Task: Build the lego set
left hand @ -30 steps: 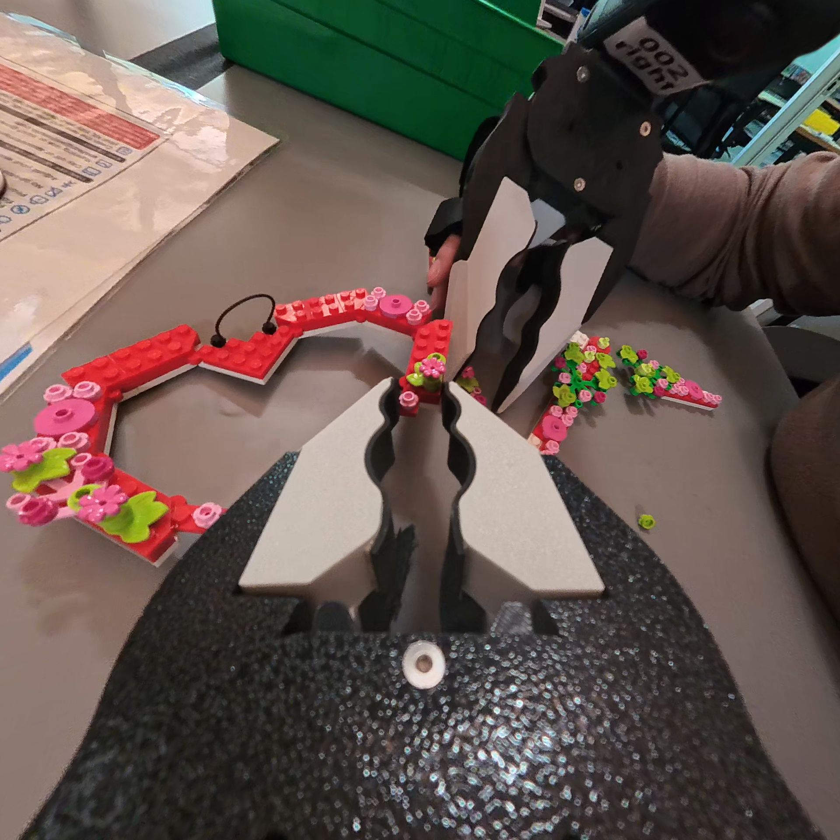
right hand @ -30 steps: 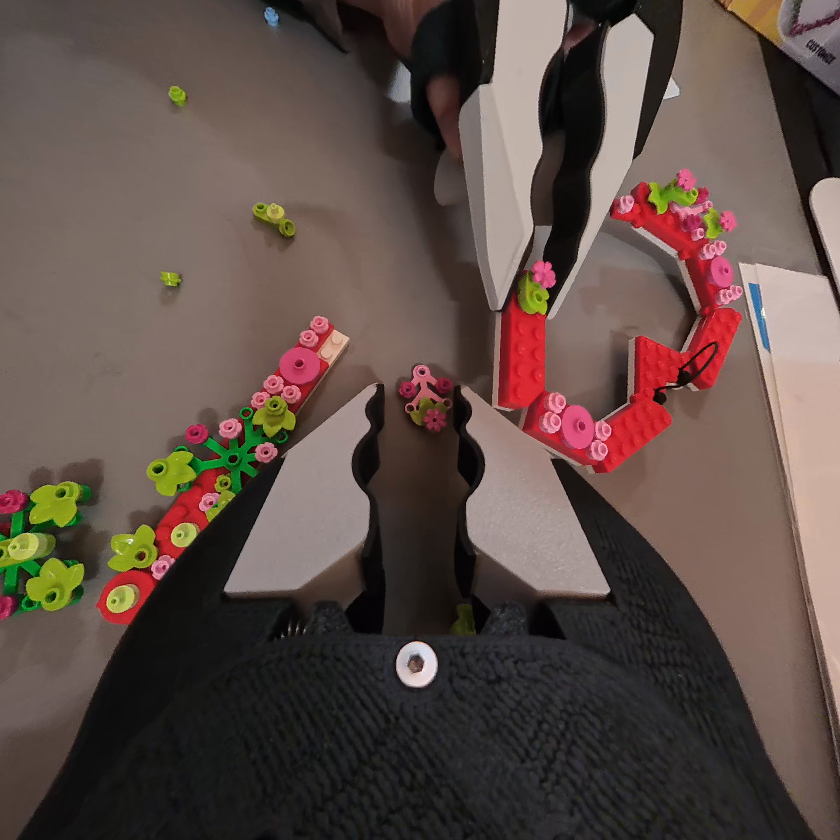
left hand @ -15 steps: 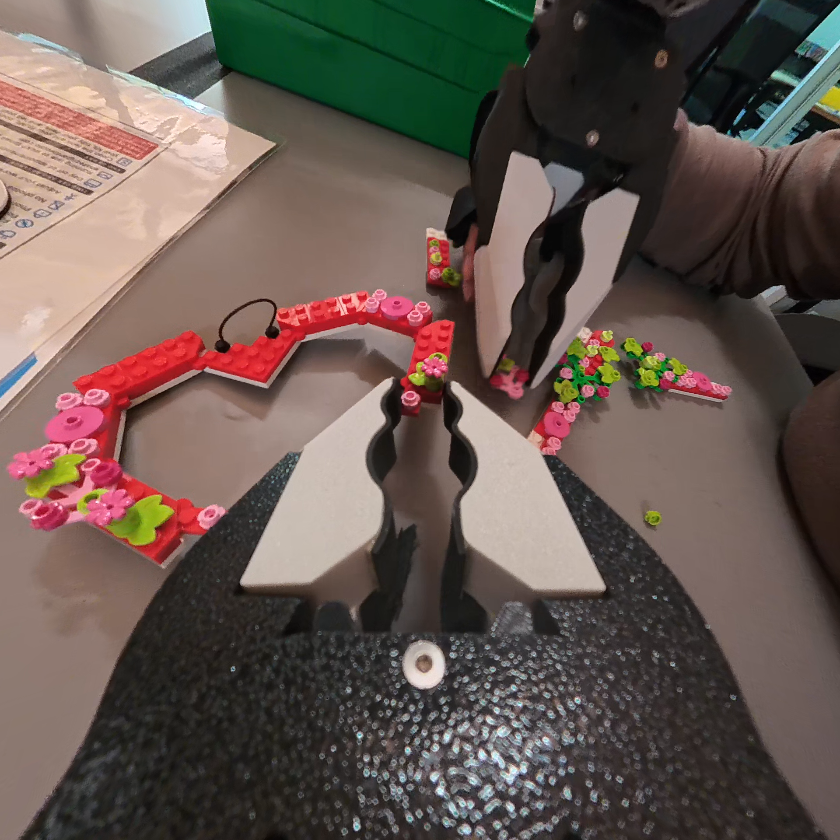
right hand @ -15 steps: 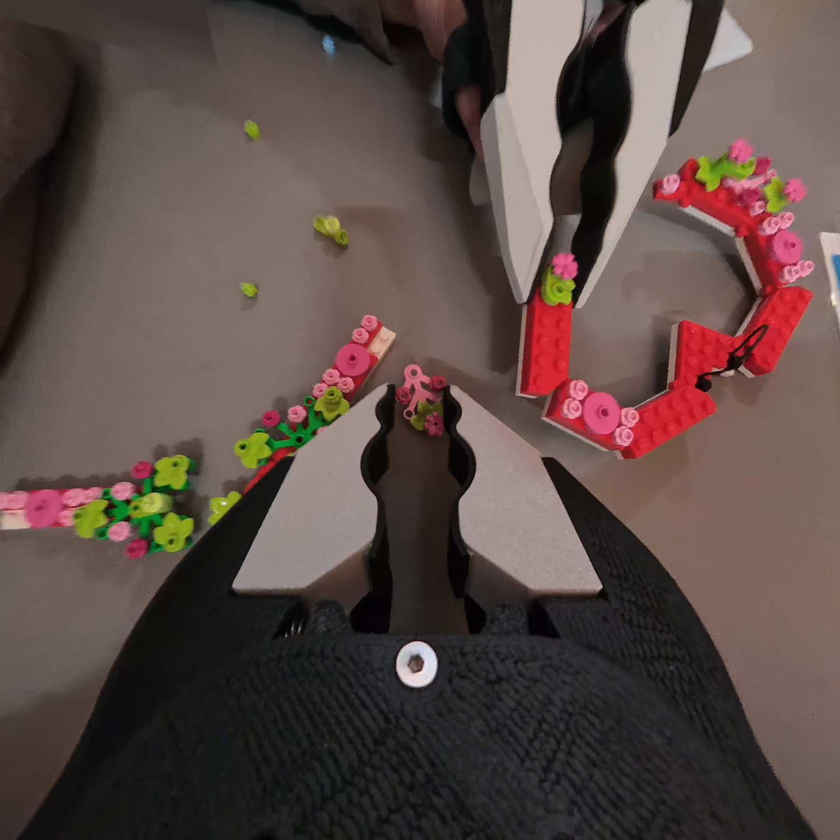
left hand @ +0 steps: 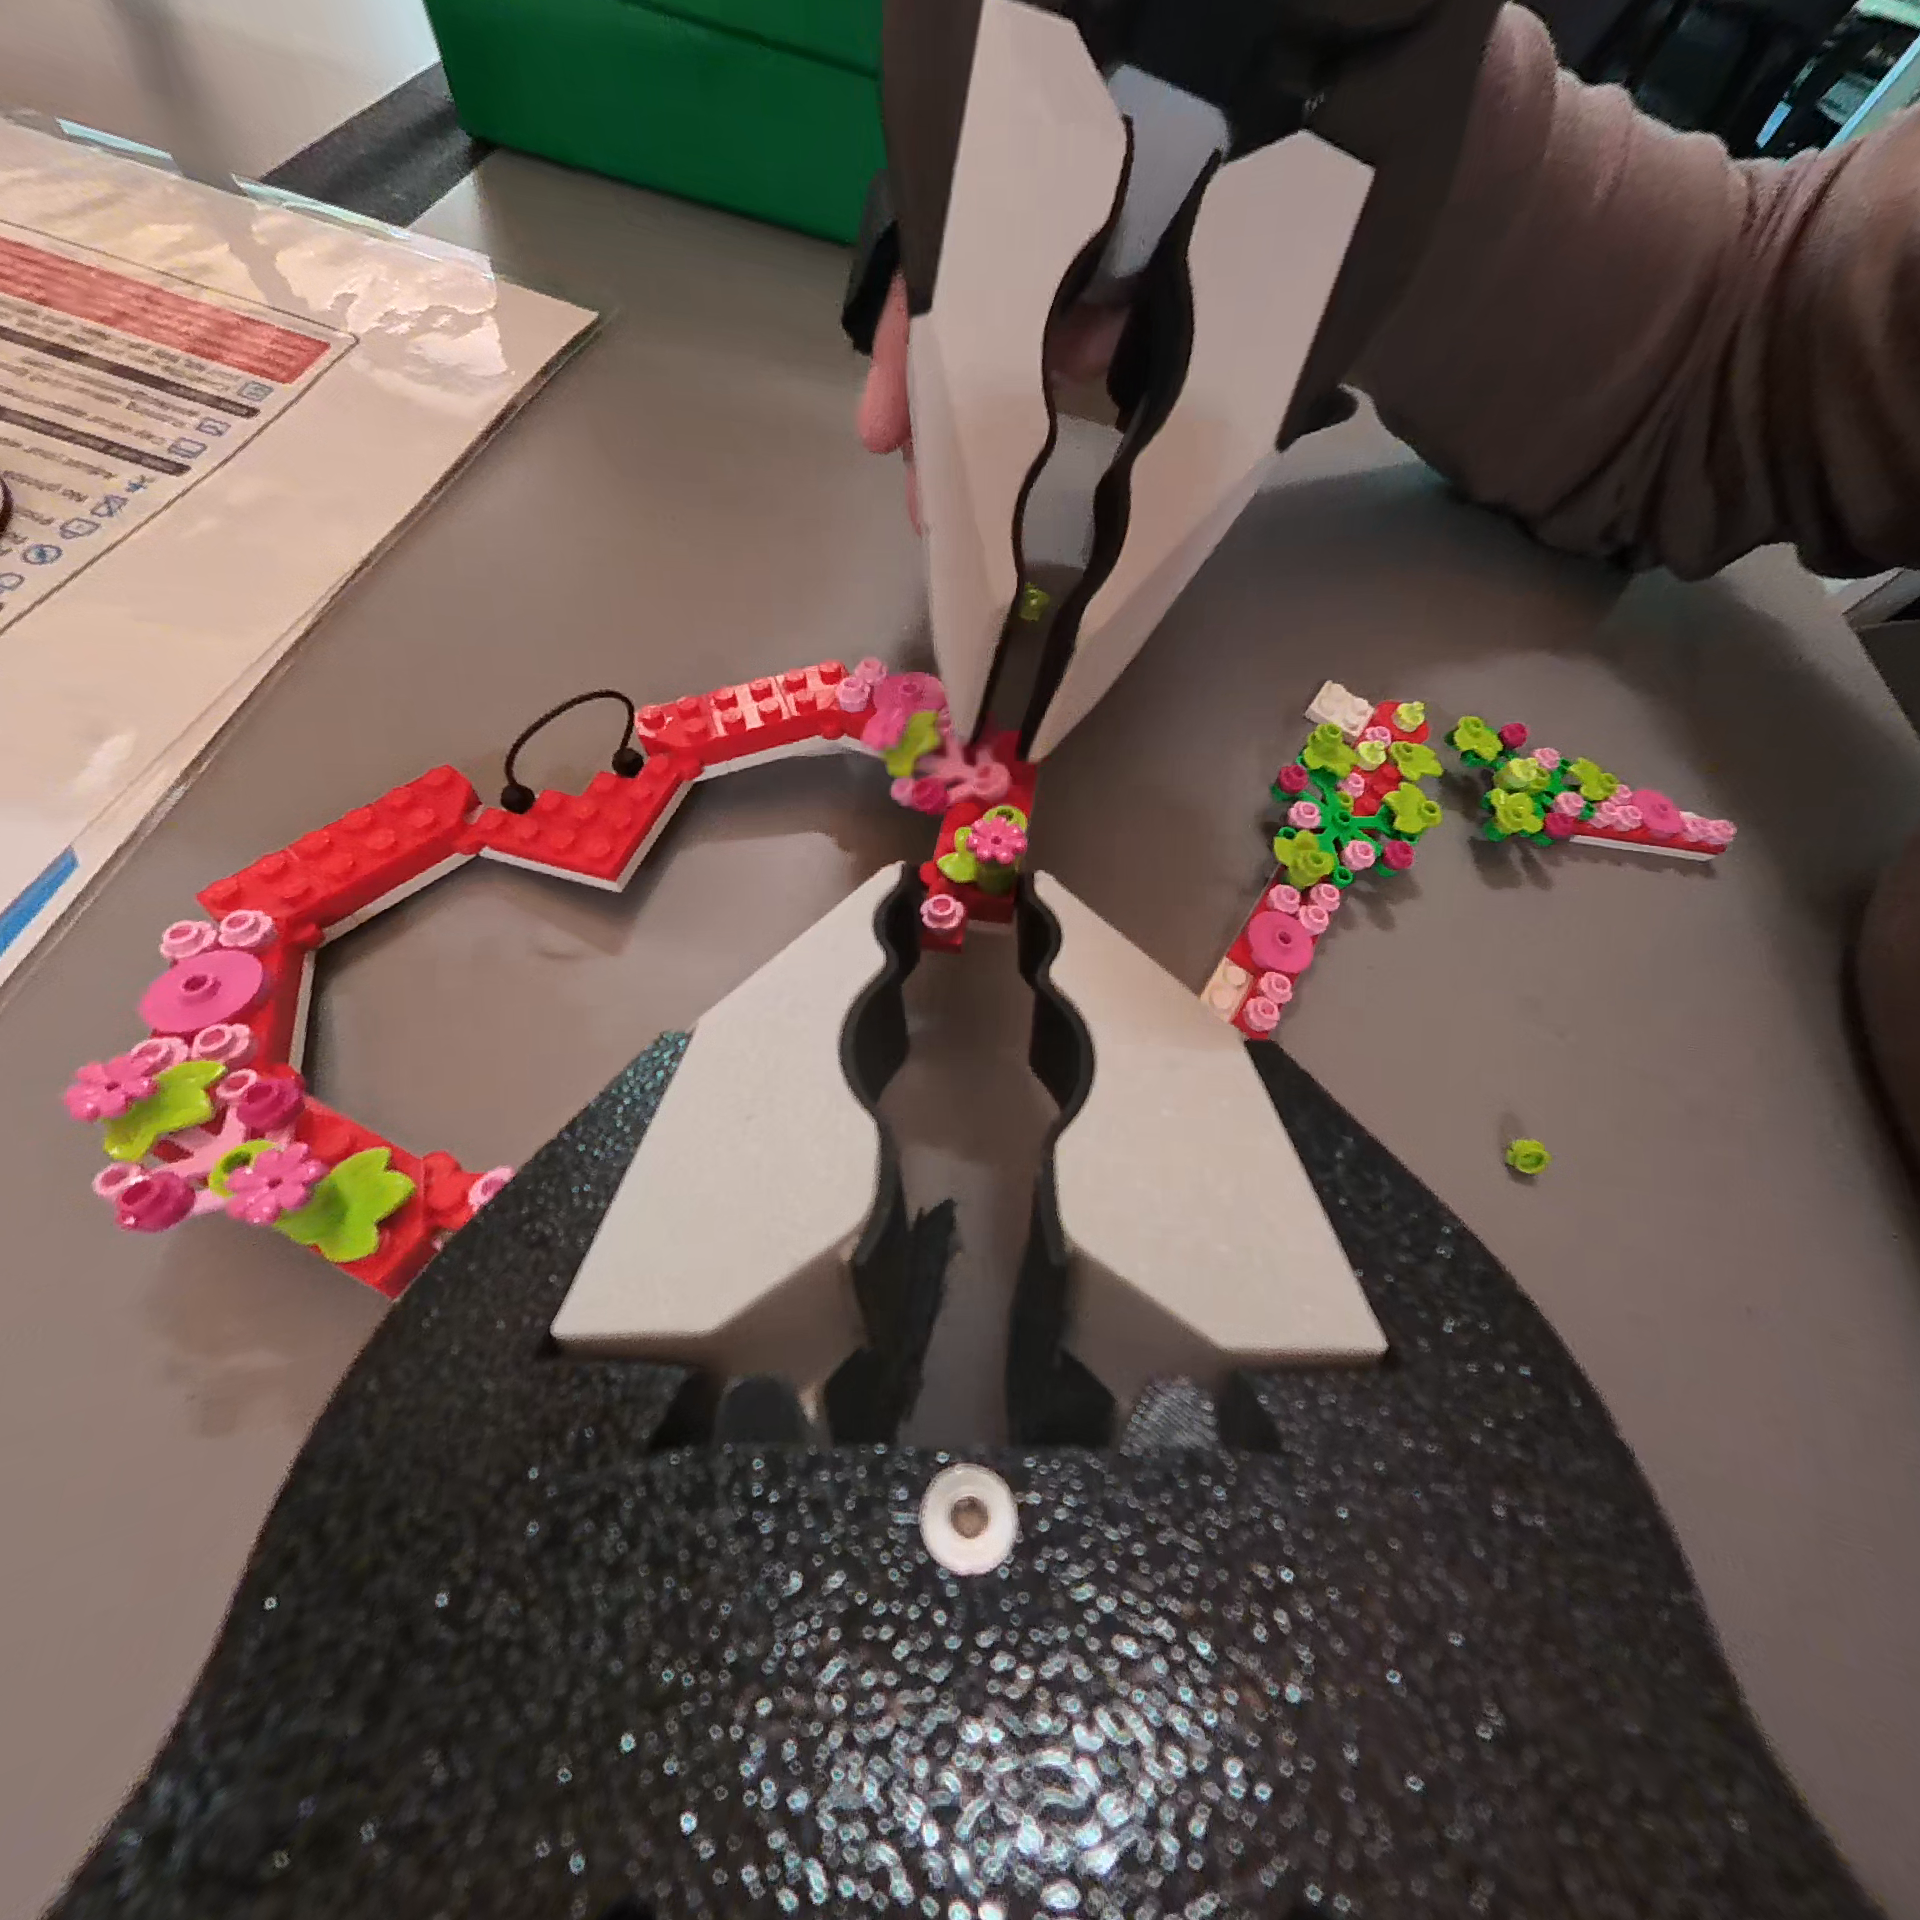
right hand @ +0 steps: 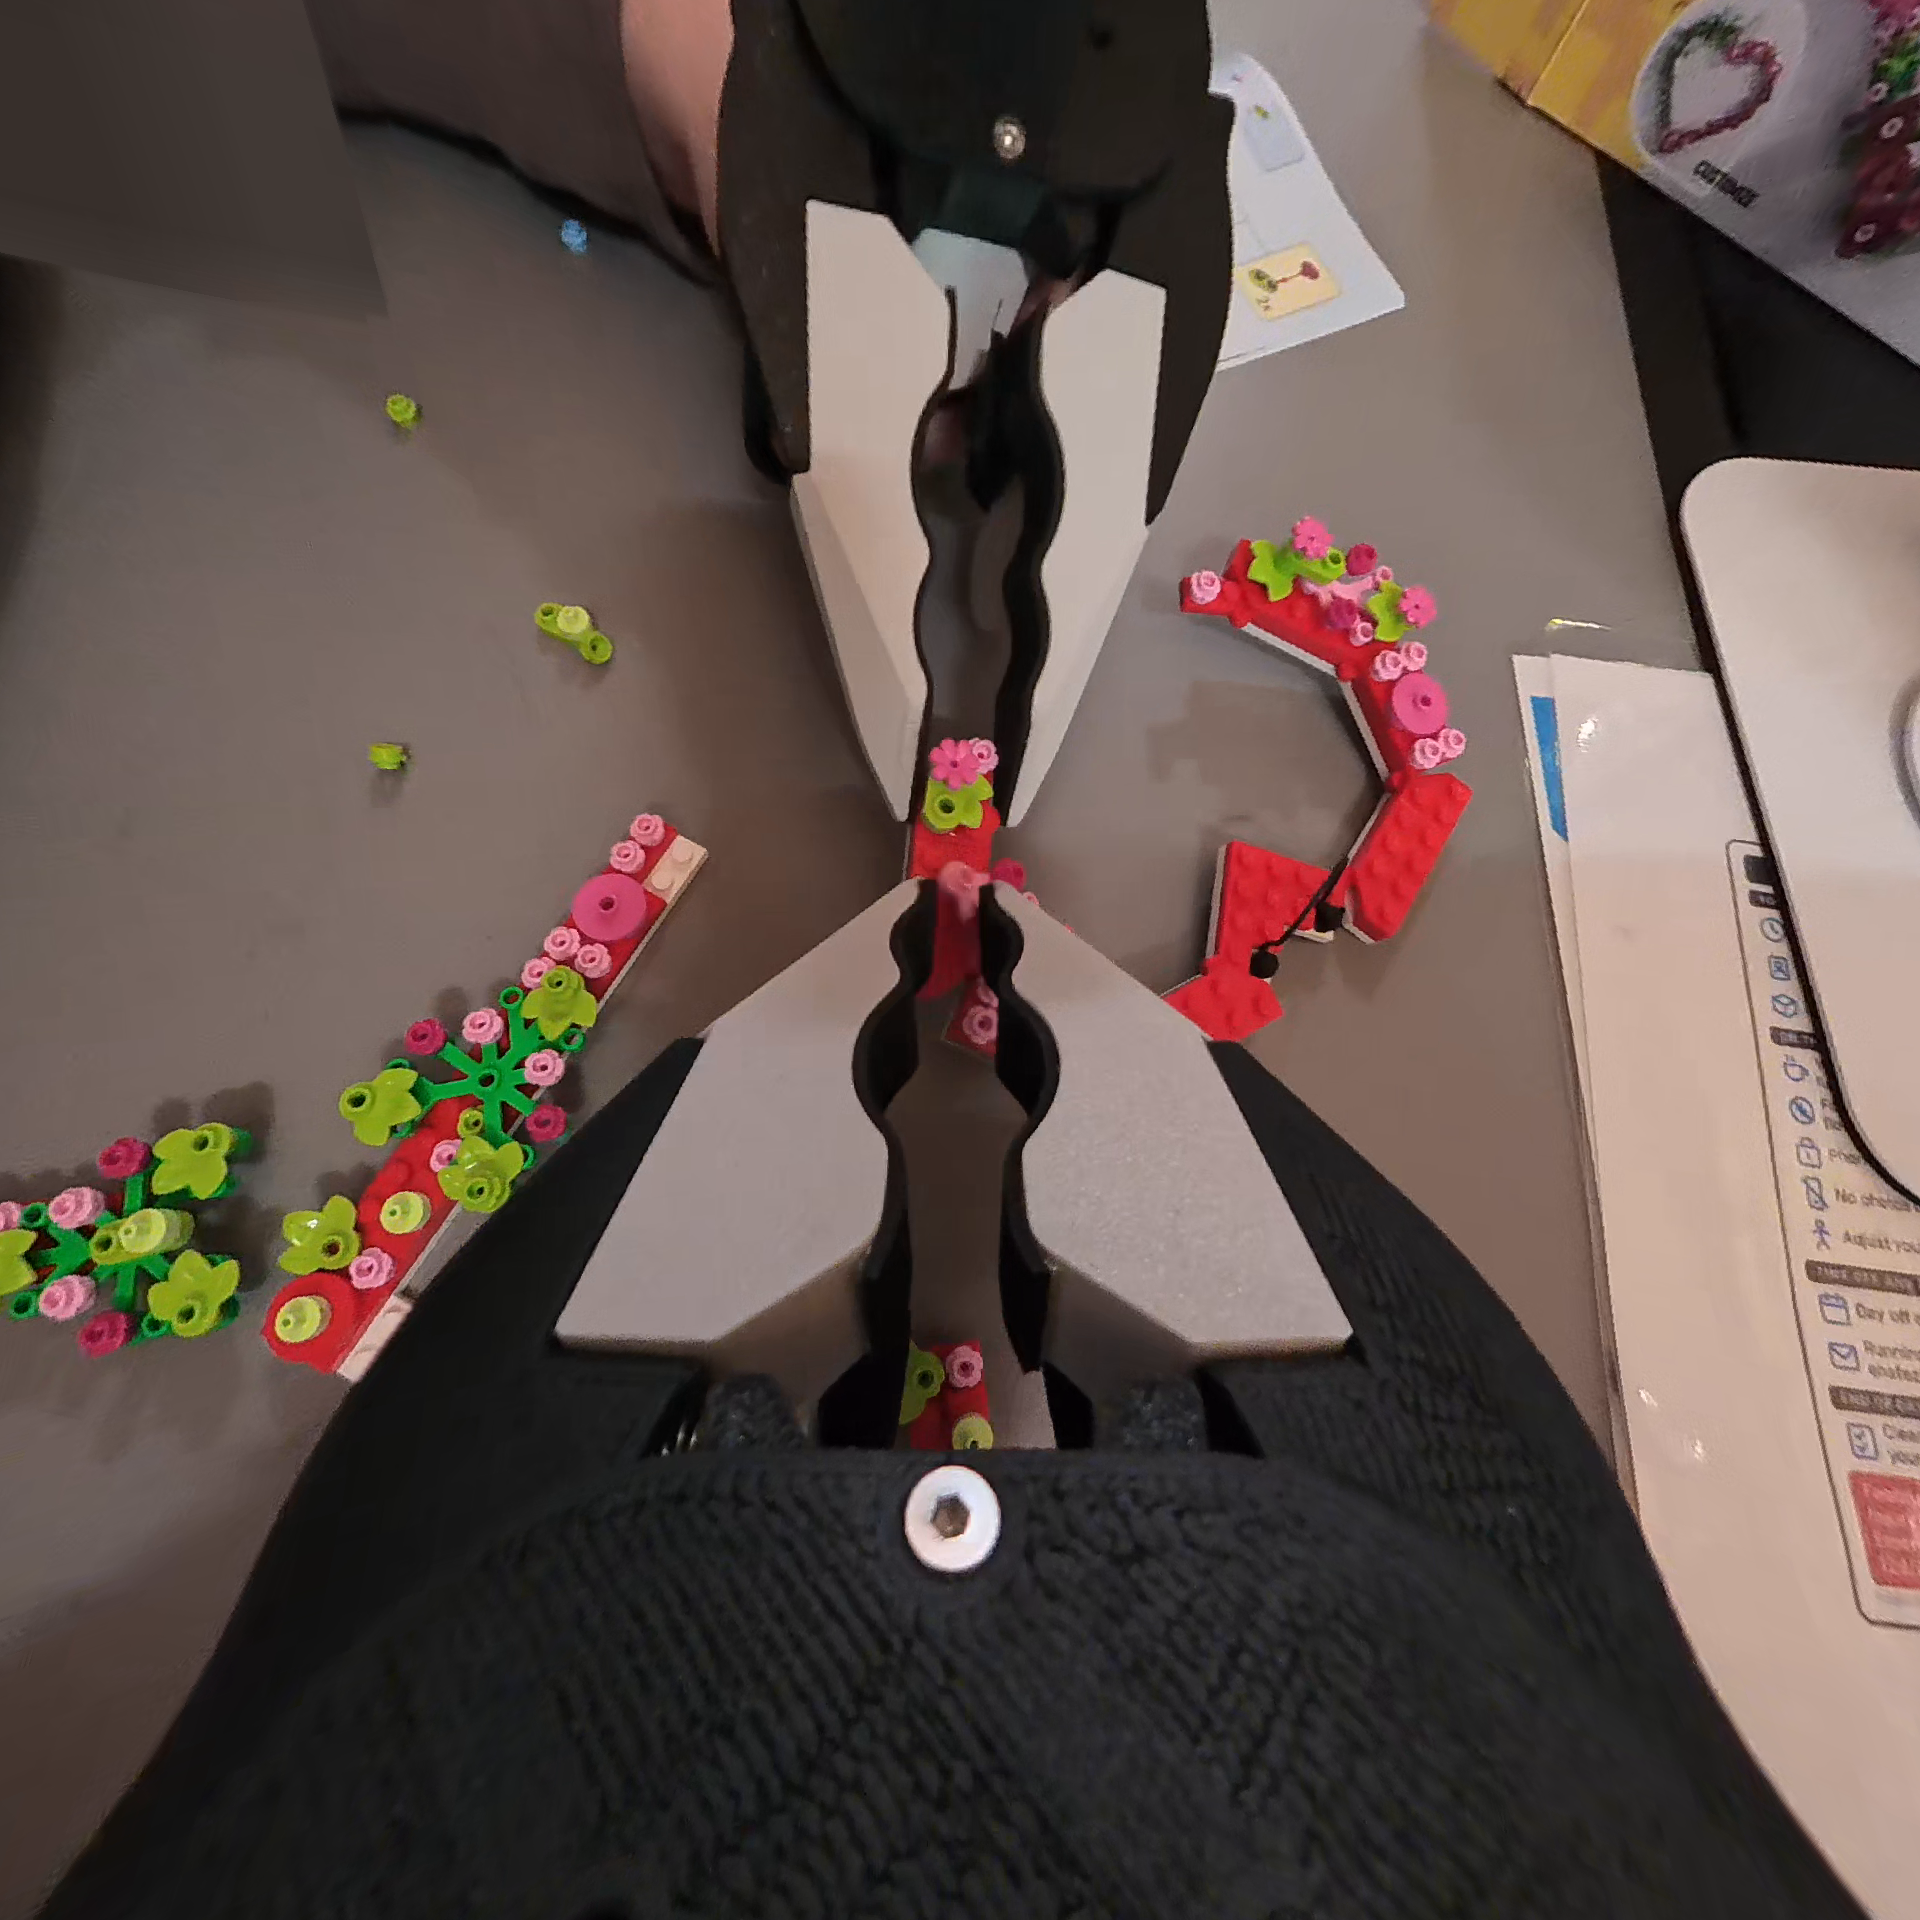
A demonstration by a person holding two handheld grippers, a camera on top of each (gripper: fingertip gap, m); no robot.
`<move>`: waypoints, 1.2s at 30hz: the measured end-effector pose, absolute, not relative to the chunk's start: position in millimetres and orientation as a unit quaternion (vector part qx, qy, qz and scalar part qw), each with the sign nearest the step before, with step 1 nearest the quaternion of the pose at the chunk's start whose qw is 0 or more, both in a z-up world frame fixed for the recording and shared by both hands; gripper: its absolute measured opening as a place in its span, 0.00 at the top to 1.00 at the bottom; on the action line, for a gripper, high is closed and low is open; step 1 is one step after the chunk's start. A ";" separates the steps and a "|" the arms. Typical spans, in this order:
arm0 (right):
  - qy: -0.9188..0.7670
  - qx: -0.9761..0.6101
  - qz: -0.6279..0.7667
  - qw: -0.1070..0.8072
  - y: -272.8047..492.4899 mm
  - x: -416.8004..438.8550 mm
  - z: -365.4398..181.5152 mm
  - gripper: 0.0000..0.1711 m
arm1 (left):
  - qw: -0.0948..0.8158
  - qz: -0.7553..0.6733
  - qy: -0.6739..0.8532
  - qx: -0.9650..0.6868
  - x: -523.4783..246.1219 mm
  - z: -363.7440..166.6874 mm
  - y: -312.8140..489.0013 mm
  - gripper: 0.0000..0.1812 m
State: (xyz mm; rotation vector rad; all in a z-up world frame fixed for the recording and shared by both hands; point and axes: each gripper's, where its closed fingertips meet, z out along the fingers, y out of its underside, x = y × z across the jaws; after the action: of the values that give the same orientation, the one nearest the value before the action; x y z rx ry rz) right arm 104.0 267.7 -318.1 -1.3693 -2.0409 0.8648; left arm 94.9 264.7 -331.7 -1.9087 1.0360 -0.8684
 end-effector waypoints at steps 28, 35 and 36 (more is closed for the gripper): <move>-0.809 -0.512 0.232 0.173 288.5 89.2 -348.7 0.88 | 0.356 -0.322 0.470 -0.741 104.0 -344.8 249.0 0.91; -0.823 -0.499 0.216 0.163 283.7 97.7 -350.2 0.90 | 0.354 -0.322 0.469 -0.742 104.1 -345.5 249.5 0.91; -0.831 -0.488 0.211 0.164 281.6 98.2 -351.1 0.88 | 0.354 -0.321 0.470 -0.742 104.0 -345.7 249.5 0.91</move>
State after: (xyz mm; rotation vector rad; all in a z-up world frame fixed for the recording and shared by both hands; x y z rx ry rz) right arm 98.2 281.6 -351.1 -1.3896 -2.3687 0.6025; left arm 104.0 249.5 -345.7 -1.9198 1.2143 -0.8306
